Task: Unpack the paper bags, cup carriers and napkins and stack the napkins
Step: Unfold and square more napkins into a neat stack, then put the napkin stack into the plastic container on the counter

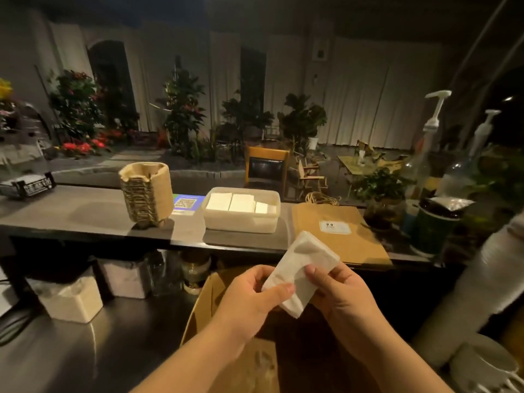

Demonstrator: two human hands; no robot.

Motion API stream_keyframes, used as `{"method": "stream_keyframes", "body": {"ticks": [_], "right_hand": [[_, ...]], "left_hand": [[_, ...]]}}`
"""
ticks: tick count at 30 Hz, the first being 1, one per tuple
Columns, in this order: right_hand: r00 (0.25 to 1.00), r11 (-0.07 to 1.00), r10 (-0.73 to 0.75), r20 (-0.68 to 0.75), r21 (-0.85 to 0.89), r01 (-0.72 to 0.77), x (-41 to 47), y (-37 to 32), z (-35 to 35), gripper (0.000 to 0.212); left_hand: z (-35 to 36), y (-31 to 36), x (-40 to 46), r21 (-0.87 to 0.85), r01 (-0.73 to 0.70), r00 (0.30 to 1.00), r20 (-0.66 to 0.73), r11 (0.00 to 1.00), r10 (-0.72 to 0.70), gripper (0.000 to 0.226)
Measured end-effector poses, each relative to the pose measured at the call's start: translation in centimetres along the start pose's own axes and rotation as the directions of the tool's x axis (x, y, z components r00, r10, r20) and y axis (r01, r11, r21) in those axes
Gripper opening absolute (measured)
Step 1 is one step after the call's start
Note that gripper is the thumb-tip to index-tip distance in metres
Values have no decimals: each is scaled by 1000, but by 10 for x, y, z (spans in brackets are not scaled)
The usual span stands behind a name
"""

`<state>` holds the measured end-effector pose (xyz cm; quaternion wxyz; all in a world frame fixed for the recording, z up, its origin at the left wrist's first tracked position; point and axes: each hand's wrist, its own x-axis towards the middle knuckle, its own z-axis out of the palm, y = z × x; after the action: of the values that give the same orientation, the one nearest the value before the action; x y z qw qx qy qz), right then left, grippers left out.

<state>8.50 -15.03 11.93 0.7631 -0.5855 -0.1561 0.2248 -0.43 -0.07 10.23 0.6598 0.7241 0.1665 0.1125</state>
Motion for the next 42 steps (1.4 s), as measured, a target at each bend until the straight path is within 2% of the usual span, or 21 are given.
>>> {"method": "stream_keyframes", "body": {"ticks": [4, 11, 14, 18, 20, 25, 28, 33, 39, 42], "right_hand": [[998, 996, -28, 54, -81, 32, 27, -23, 21, 41], [995, 969, -37, 90, -240, 58, 83, -43, 39, 33], [997, 958, -43, 70, -279, 61, 118, -52, 42, 30], [997, 943, -73, 41, -323, 82, 168, -65, 41, 32], [996, 934, -81, 46, -345, 92, 194, -70, 42, 29], [996, 914, -88, 9, -397, 84, 249, -70, 43, 27], [995, 890, -100, -8, -447, 86, 269, -62, 43, 23], [998, 903, -63, -22, -426, 48, 294, -50, 46, 18], [995, 813, -77, -60, -581, 27, 320, -39, 49, 34], [998, 778, -39, -57, -628, -6, 328, -32, 46, 32]], "left_hand": [[-19, 19, 21, -43, 62, 998, -18, 997, -63, 27], [-57, 42, 65, 233, 32, 999, -23, 972, -27, 25], [-66, 58, 96, 336, 7, 1000, 24, 942, -16, 20], [-72, 82, 145, 455, -5, 1000, 12, 890, 0, 27], [-77, 89, 170, 492, -21, 1000, 22, 870, 12, 21], [-89, 94, 212, 514, -62, 998, 8, 855, 67, 38], [-92, 89, 231, 520, -42, 998, -12, 853, 56, 40], [-92, 81, 257, 523, 35, 999, -53, 852, -9, 37], [-89, 64, 282, 536, 74, 997, -63, 841, -47, 21], [-86, 59, 287, 567, 82, 996, -67, 819, -53, 11]]}}
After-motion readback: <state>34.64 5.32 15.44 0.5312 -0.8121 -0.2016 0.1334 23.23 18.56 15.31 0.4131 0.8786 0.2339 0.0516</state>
